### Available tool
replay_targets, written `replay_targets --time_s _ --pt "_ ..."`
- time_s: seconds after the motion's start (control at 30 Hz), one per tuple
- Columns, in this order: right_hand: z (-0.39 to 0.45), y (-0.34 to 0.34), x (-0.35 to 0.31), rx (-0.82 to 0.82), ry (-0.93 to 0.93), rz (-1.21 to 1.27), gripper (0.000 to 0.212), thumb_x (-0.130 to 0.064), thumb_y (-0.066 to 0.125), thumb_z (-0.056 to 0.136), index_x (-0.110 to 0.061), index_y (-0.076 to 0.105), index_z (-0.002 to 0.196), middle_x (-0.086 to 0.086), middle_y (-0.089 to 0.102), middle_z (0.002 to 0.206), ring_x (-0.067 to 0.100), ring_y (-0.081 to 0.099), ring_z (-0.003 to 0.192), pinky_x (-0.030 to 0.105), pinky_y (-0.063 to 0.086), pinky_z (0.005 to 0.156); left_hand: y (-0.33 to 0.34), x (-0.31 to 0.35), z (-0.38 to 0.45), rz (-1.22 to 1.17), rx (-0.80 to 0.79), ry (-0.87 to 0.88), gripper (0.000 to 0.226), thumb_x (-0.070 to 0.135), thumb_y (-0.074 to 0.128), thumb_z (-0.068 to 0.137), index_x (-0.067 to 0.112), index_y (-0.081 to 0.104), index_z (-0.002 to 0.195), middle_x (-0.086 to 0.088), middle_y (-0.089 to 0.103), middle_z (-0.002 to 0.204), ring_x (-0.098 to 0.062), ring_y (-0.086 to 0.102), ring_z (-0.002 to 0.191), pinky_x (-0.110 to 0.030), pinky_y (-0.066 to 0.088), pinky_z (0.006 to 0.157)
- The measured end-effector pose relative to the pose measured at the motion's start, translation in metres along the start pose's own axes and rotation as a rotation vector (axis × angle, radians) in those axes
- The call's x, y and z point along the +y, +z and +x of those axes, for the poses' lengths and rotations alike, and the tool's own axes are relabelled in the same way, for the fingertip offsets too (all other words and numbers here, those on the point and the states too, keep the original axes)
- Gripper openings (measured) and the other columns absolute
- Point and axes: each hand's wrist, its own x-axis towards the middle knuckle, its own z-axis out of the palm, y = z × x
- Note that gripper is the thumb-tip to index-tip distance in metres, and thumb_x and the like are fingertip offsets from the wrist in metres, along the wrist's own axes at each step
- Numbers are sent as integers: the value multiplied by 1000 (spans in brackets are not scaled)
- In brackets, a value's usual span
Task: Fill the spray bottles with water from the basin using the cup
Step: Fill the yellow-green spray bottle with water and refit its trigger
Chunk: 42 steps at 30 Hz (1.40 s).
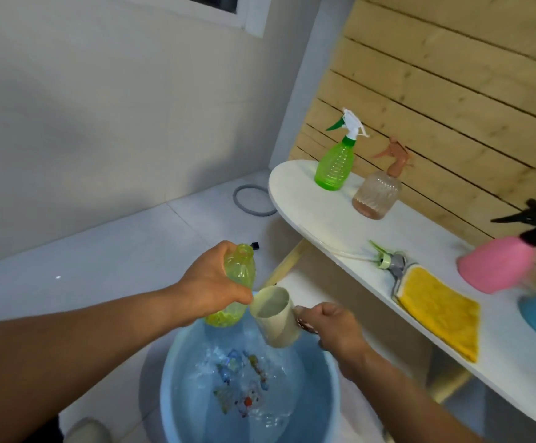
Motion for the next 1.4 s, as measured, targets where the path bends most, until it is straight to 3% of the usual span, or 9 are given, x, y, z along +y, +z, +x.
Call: replay_targets --time_s 0.17,0.3,0.53,0.77,1.03,1.17,1.27,1.4 --pt "-30 -26 -56 13 -92 18 35 -33 81 84 -18 53 69 -3 58 65 10 45 58 23 34 54 0 -1 0 7 14 5 70 11 92 66 28 55 124 5 63 107 -12 62 96 -36 56 82" --pt "-40 -40 -84 41 -191 13 31 -38 82 82 -16 60 77 3 59 75 16 44 69 24 33 54 2 -1 -1 19 -3 12 69 11 91 68 29 53 123 7 61 105 -5 60 91 -26 53 72" --pt "-48 -43 -116 112 -343 22 29 -31 82 82 -14 63 68 9 63 74 14 45 64 28 34 58 11 -6 2 64 -86 32 71 14 91 67 36 53 123 8 63 108 -7 63 94 -21 50 64" --pt "-48 -47 -125 187 -477 -83 34 -30 83 83 -6 63 69 -10 46 52 5 34 47 16 30 45 18 -3 5 89 -128 83 69 15 90 67 36 53 122 8 63 110 -8 63 97 -23 53 69" --pt "-59 -49 -134 245 -545 -244 31 -35 81 84 -13 65 70 -13 42 45 6 34 46 21 29 49 21 -1 6 97 -146 104 71 17 92 67 34 53 124 7 62 112 -11 63 101 -31 59 79" --pt "-65 -48 -136 269 -569 -324 30 -37 81 83 -17 65 69 -11 42 47 8 36 48 20 30 48 21 -1 7 92 -147 111 71 17 91 67 35 53 125 7 63 111 -12 64 100 -30 58 76" --pt "-69 -47 -137 280 -589 -366 30 -39 81 82 -19 64 68 -11 44 50 9 38 50 29 33 52 22 -1 7 88 -155 113 73 17 92 68 35 52 126 8 62 111 -12 63 101 -29 58 77" --pt "-72 -46 -138 305 -616 -411 29 -40 80 83 -19 65 70 -10 44 52 10 40 52 30 34 53 22 0 6 86 -157 117 72 17 92 68 36 52 126 9 62 111 -10 63 101 -29 58 77"
